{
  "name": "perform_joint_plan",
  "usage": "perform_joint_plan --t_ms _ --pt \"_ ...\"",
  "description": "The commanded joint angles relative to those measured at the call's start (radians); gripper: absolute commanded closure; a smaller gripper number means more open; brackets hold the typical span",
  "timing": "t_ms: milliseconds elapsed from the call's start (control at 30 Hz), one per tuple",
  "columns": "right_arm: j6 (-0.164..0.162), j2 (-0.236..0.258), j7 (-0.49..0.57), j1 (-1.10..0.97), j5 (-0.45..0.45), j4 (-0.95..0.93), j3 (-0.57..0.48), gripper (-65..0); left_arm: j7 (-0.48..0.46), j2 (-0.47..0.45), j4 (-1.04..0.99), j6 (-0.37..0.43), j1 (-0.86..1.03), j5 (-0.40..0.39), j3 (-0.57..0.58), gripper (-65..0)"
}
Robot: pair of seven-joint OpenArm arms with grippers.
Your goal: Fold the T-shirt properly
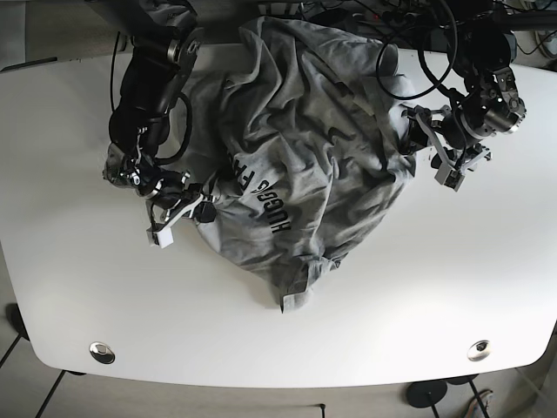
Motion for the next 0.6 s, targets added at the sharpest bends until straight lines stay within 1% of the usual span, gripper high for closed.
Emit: perform_joint_plan --t_ms 33,133,233,267,300,333,400,433,500,567,600 --pt "0.004 0.023 0.029 0.028 0.024 0.075 -0.063 -1.7 -0.016 -0.012 0.014 -0.001 -0.007 -0.013 -0.003 -37.2" --pt "0.001 0.025 0.020 0.019 0.019 0.227 -0.124 -1.7 -0.015 -0.012 0.022 -0.001 -0.005 -0.015 -0.005 -37.2" --pt "-0.051 0.026 -0.022 0.053 0.019 0.376 -0.191 -1.7 -0.015 -0.010 0.033 -0.001 -0.007 -0.029 -0.008 -37.1" --pt "-0.059 0.034 -0.033 0.071 0.019 0.417 -0.221 -1.7 -0.015 -0.010 0.054 -0.001 -0.007 -0.050 -0.009 -37.1" --pt "-0.063 0.054 -0.040 0.094 0.021 0.456 -0.254 -1.7 -0.015 -0.010 0.080 -0.001 -0.005 -0.078 -0.011 -35.8" --pt "-0.063 0.066 -0.045 0.125 0.021 0.489 -0.290 -1.7 -0.015 -0.010 0.108 -0.001 -0.004 -0.110 -0.011 -32.9" --pt "-0.063 0.077 -0.045 0.192 0.021 0.523 -0.357 -1.7 -0.016 -0.010 0.139 -0.001 -0.004 -0.170 -0.014 -27.4" --pt "-0.063 0.077 -0.045 0.235 0.021 0.528 -0.377 -1.7 -0.016 -0.010 0.140 -0.001 -0.005 -0.188 -0.017 -26.5" --pt "-0.063 0.077 -0.048 0.324 0.021 0.512 -0.406 -1.7 -0.016 -0.018 0.156 -0.001 -0.005 -0.205 -0.036 -28.6" --pt "-0.063 0.077 -0.063 0.436 0.021 0.473 -0.417 -1.7 -0.010 -0.013 0.168 -0.001 -0.004 -0.207 -0.069 -33.3" --pt "-0.063 0.077 -0.065 0.479 0.021 0.454 -0.419 -1.7 -0.010 -0.015 0.168 -0.001 -0.004 -0.207 -0.075 -34.3"
